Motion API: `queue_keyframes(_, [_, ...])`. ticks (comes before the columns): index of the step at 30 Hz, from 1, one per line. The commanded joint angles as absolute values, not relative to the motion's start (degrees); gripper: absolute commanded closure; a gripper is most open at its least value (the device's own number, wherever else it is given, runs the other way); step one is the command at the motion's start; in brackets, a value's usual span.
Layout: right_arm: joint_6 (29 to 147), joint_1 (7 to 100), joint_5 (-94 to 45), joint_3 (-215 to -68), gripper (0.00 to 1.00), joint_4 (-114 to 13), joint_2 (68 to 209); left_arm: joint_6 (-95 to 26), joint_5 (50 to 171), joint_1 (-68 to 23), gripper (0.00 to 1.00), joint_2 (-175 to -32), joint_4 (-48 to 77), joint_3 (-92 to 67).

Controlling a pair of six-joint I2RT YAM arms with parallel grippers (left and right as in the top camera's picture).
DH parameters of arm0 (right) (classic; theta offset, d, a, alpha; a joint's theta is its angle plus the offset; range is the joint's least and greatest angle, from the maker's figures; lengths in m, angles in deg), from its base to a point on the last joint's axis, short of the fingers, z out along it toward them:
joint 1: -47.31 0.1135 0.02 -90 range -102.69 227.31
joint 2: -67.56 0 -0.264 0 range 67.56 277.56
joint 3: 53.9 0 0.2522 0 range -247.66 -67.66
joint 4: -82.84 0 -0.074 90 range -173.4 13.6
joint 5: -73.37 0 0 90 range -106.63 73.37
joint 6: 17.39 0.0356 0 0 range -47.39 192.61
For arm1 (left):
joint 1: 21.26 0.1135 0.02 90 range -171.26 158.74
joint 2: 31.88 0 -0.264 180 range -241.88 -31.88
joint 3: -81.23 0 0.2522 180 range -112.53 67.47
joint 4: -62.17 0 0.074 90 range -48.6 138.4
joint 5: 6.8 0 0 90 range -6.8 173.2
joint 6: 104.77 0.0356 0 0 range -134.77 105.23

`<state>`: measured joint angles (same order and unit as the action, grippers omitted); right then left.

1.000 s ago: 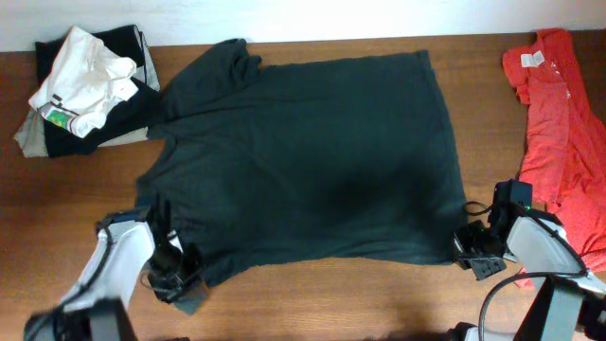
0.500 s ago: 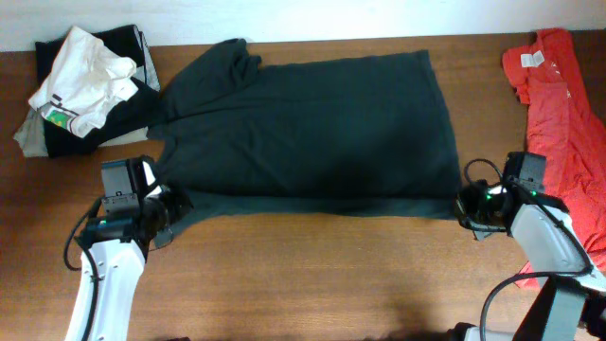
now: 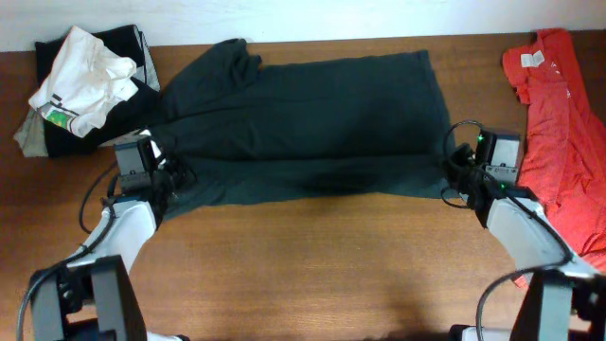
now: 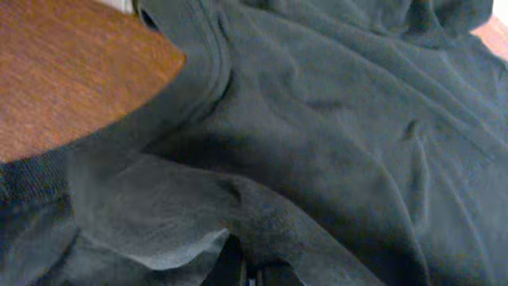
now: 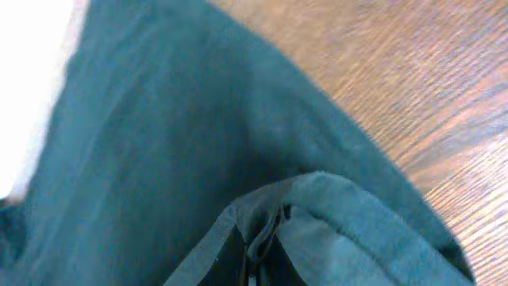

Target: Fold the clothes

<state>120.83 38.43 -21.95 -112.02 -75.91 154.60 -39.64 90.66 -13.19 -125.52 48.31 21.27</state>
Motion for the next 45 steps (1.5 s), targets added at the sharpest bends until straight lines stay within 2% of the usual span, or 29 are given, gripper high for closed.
queue_keyframes(1, [121.05,38.80,-16.79,-112.67,0.96,-78.69,158.32,-39.46,85.59,-13.23,0.99,-127.25,52.04,20.57])
queue_keyframes(5, [121.16,38.80,-18.63,-112.67,0.96,-85.09,161.90,-39.48,84.87,-13.34,0.99,-129.28,60.90,20.57])
queue_keyframes(12, [121.53,40.38,-18.43,-112.67,0.96,-89.68,162.67,-39.50,84.85,-13.62,0.99,-134.86,64.57,20.57])
queue_keyframes(16, [121.53,43.30,-13.75,-112.67,0.96,-93.70,164.88,-39.48,84.85,-13.60,0.99,-138.44,71.67,20.57])
queue_keyframes(17, [121.47,43.50,-12.49,-112.67,0.94,-93.94,165.18,-39.48,84.85,-13.60,0.92,-139.21,73.11,20.57])
queue_keyframes(18, [121.27,43.50,-12.38,-112.67,0.84,-94.03,165.23,-39.46,84.85,-13.60,0.71,-139.69,73.68,20.57])
queue_keyframes(20, [117.84,43.50,-12.86,-113.37,0.27,-94.77,165.23,-36.53,84.85,-13.60,0.01,-139.75,73.90,20.44])
queue_keyframes(21, [114.76,43.48,-13.41,-114.38,0.10,-94.68,165.20,-35.46,84.85,-13.60,0.01,-139.75,74.16,20.07])
queue_keyframes(22, [111.83,43.48,-13.34,-116.21,0.01,-93.55,165.01,-34.32,84.87,-13.60,0.01,-139.36,73.99,19.48])
queue_keyframes(24, [107.02,42.71,-13.34,-123.49,0.01,-83.36,164.13,-33.08,84.83,-13.30,0.01,-136.67,71.45,18.32])
queue_keyframes(27, [101.58,40.72,-14.91,-138.64,0.03,-61.22,164.02,-32.82,84.26,-12.47,0.01,-127.01,57.90,15.35])
queue_keyframes(28, [98.08,40.53,-18.08,-142.02,0.13,-56.72,164.02,-32.84,84.28,-12.47,0.01,-124.67,53.71,14.82])
queue_keyframes(29, [95.30,40.59,-24.40,-143.86,0.35,-53.07,164.02,-32.88,85.74,-12.64,0.26,-122.11,46.99,14.71])
queue_keyframes(30, [95.44,40.59,-26.72,-143.80,0.51,-50.82,164.29,-32.93,87.49,-13.01,0.61,-122.05,42.43,14.71])
queue_keyframes(31, [95.59,40.68,-27.31,-143.69,0.59,-49.16,164.66,-33.12,88.87,-13.10,0.83,-122.51,39.21,14.71])
queue_keyframes(32, [95.59,40.92,-27.68,-143.58,0.68,-46.45,165.75,-33.12,90.57,-13.14,0.94,-123.89,34.80,14.71])
queue_keyframes(33, [95.59,41.53,-28.88,-143.58,0.76,-44.61,167.59,-33.14,91.82,-13.32,0.99,-125.55,31.56,14.71])
queue_keyframes(37, [95.54,43.22,-31.90,-143.55,0.96,-43.06,174.16,-33.10,96.39,-13.38,1.00,-132.45,30.30,14.71])
queue_keyframes(42, [95.54,43.50,-30.80,-143.55,0.95,-43.67,181.44,-33.12,93.28,-13.25,0.99,-136.41,29.38,14.71])
queue_keyframes(45, [97.58,43.48,-24.64,-143.58,0.94,-43.78,185.29,-34.46,86.20,-12.82,1.00,-136.41,25.64,14.69])
